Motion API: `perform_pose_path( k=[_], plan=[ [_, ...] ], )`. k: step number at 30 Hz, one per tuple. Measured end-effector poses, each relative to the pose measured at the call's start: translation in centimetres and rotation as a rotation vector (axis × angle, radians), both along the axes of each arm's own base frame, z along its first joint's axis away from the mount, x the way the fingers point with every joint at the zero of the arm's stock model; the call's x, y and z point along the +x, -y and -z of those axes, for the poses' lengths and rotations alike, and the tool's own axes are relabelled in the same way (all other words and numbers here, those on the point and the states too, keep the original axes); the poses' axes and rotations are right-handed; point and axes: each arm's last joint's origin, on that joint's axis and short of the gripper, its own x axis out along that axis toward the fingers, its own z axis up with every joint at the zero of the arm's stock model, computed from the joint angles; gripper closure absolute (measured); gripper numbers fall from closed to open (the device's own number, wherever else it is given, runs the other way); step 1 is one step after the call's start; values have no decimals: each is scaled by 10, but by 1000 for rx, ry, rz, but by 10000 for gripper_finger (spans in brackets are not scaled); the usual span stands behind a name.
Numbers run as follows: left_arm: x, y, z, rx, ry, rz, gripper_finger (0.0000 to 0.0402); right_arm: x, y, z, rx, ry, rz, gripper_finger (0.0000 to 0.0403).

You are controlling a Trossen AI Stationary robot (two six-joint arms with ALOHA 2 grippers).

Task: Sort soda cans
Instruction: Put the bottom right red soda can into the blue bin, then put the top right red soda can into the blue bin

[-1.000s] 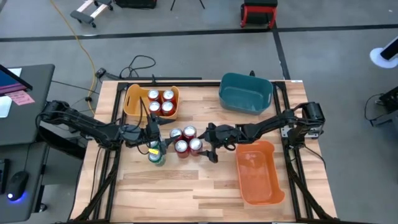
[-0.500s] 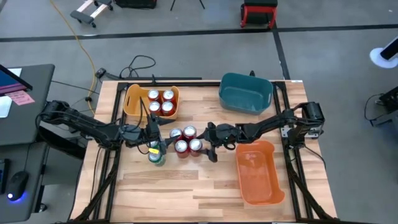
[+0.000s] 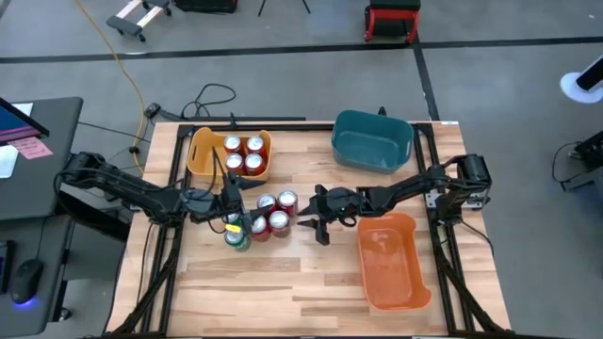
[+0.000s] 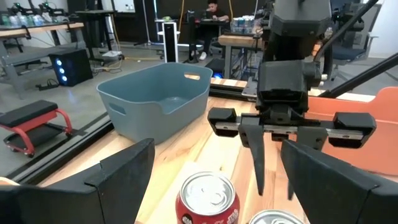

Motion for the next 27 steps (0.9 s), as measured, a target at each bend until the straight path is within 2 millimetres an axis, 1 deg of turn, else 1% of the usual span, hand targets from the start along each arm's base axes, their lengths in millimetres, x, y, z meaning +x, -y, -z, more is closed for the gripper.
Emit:
perform_pose_path(
  k=[3, 5, 7, 10, 13, 16, 17, 19, 22, 27],
  plan=[
    [0, 0, 1, -5, -10, -1, 56, -1, 0, 0, 0, -7, 0, 296],
    [0, 0, 2, -11, -15, -1, 56, -2, 0, 1, -6, -33, -3, 315],
    [0, 0, 4, -27, -28, -1, 56, -6, 0, -1, -17, -72, -8, 325],
    [-1, 0, 9, -67, -58, -7, 56, -14, 1, -5, -23, -135, -10, 326],
    [2, -6, 15, -95, -88, -60, 56, -24, 4, -20, -30, -145, -7, 324],
    [13, -15, 16, -109, -118, -92, 56, -33, 8, -40, -41, -121, -3, 324],
    [17, -18, 17, -121, -140, -100, 56, -36, 10, -45, -41, -120, 2, 323],
    [24, -24, 21, -136, -237, -133, 56, -45, 14, -57, -42, -119, 14, 323],
    [29, -30, 12, -160, -351, -189, 56, -59, 22, -75, -37, -111, 41, 323],
    [28, -31, -15, -182, -443, -223, 56, -77, 29, -90, -39, -138, 72, 323]
  ],
)
